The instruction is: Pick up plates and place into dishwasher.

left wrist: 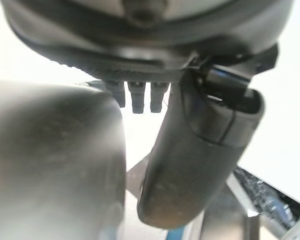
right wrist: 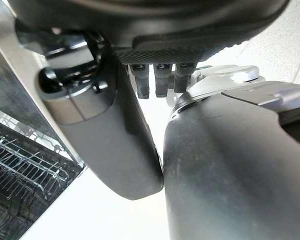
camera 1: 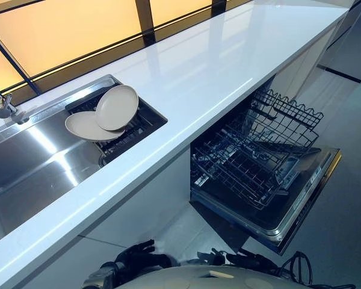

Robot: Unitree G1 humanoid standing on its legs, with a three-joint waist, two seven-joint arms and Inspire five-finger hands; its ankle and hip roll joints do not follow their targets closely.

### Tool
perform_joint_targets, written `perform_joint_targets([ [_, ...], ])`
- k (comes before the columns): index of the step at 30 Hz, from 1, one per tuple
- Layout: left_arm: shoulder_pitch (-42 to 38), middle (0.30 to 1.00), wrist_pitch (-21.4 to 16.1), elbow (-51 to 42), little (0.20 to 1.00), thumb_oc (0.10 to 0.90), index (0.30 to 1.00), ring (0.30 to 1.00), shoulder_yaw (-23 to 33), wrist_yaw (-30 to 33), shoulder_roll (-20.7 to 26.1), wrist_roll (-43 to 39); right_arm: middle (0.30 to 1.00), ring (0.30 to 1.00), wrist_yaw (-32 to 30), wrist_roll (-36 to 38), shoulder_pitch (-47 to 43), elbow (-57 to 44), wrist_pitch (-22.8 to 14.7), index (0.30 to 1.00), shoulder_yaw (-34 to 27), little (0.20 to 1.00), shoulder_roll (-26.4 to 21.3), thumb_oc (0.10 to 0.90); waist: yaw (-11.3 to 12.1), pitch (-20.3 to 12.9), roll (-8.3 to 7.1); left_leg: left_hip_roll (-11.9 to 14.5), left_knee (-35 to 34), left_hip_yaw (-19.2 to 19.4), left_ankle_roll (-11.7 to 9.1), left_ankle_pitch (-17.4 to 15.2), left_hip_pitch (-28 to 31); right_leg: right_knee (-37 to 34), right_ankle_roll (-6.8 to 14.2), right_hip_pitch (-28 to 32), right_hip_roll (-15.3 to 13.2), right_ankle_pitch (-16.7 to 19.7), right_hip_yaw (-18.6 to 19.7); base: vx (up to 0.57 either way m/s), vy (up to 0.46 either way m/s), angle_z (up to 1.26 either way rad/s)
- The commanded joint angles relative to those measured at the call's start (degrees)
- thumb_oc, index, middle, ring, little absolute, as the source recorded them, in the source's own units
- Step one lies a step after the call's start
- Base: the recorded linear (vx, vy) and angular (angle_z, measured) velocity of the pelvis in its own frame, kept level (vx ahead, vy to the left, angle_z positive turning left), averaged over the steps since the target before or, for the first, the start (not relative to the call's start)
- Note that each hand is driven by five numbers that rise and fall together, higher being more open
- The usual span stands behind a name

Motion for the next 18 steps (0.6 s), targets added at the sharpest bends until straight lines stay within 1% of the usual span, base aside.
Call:
perform_joint_targets([
  [1,-2.97,0.900,-1.38,2.13,0.900,0.800,0.900,0.900,2.16,-0.40,-0.86,-1.14,0.900,0.900,1.26,0.12,-1.34,2.05,-0.15,0.900,0.80,0.900,0.88,0.800,0.94,0.29,-0.19,-4.40,3.15,-0.03,2.75,-7.65,-0.76,6.34,-1.27,-1.08,4.56,-8.46,-0.12,0.00,0.000,0.00],
  [4,-3.06,0.900,-1.68,2.06,0.900,0.800,0.900,0.900,1.60,-0.95,-0.87,-1.25,0.900,0.900,1.20,0.50,-1.21,1.83,-0.14,0.900,0.90,0.900,0.96,0.800,0.81,0.21,-0.15,-4.22,2.21,-0.15,2.58,-7.27,-0.44,6.16,-1.24,-1.00,4.68,-8.51,-0.30,0.00,0.000,0.00],
  [7,-3.07,0.900,-1.43,1.99,0.900,0.800,0.900,0.900,1.60,-2.22,-1.13,-2.70,0.900,0.900,1.33,0.15,-1.28,1.91,0.04,0.900,0.84,0.900,0.89,0.800,0.69,0.13,-0.15,-4.32,2.84,0.00,2.53,-7.67,-0.53,6.20,-1.27,-1.10,4.55,-8.60,-0.28,0.00,0.000,0.00],
  [11,-2.71,0.900,-0.32,1.33,0.900,0.800,0.900,0.900,3.18,-5.64,-1.52,-8.63,0.900,0.900,1.21,0.11,-1.37,2.29,0.28,0.900,0.65,0.900,0.96,0.800,0.87,0.19,-0.37,-4.60,4.82,0.27,2.77,-8.68,-0.89,6.33,-1.45,-0.97,4.39,-8.58,-0.01,0.00,0.000,0.00],
  [13,-2.63,0.900,1.09,-1.30,0.900,0.800,0.900,0.900,3.97,-11.62,-1.54,-11.46,0.900,0.900,0.97,-0.29,-1.33,2.00,0.63,0.900,0.66,0.900,1.00,0.800,0.95,0.30,-0.42,-4.67,5.15,0.25,2.79,-8.97,-0.90,6.35,-1.46,-0.88,4.41,-8.60,0.23,0.00,0.000,0.00],
  [14,-2.62,0.900,1.52,-2.15,0.900,0.800,0.900,0.900,3.96,-13.10,-1.55,-12.05,0.900,0.900,0.94,-0.46,-1.32,1.89,0.71,0.900,0.64,0.900,1.02,0.800,0.96,0.34,-0.40,-4.66,5.12,0.24,2.77,-8.98,-0.88,6.37,-1.44,-0.91,4.42,-8.59,0.30,0.00,0.000,0.00],
  [15,-2.58,0.900,2.99,-7.17,0.900,0.800,0.900,0.900,3.24,-18.16,-1.50,-12.68,0.900,0.900,0.91,-0.91,-1.33,1.23,1.09,0.900,0.68,0.900,0.82,0.800,1.10,0.56,-0.27,-4.58,4.77,0.15,2.72,-8.81,-0.97,6.44,-1.37,-1.16,4.49,-8.50,0.36,0.00,0.000,0.00],
  [17,-2.65,0.900,4.51,-12.94,0.900,0.800,0.900,0.900,1.42,-23.43,-0.93,-13.65,0.900,0.900,1.07,-1.00,-1.51,0.52,1.55,0.900,0.66,0.900,0.29,0.800,1.35,0.84,0.07,-4.41,3.88,-0.04,2.63,-8.25,-1.07,6.53,-1.23,-1.56,4.61,-8.33,0.39,-0.04,0.005,-0.02],
  [18,-2.89,0.900,4.95,-15.99,0.900,0.800,0.900,0.900,0.38,-27.03,-0.34,-13.34,0.900,0.900,1.28,-0.91,-1.76,0.29,1.70,0.900,0.61,0.900,-0.10,0.800,1.43,1.01,0.29,-4.25,3.10,-0.23,2.53,-7.80,-1.11,6.52,-1.12,-1.81,4.71,-8.22,0.39,-0.06,0.007,0.00],
])
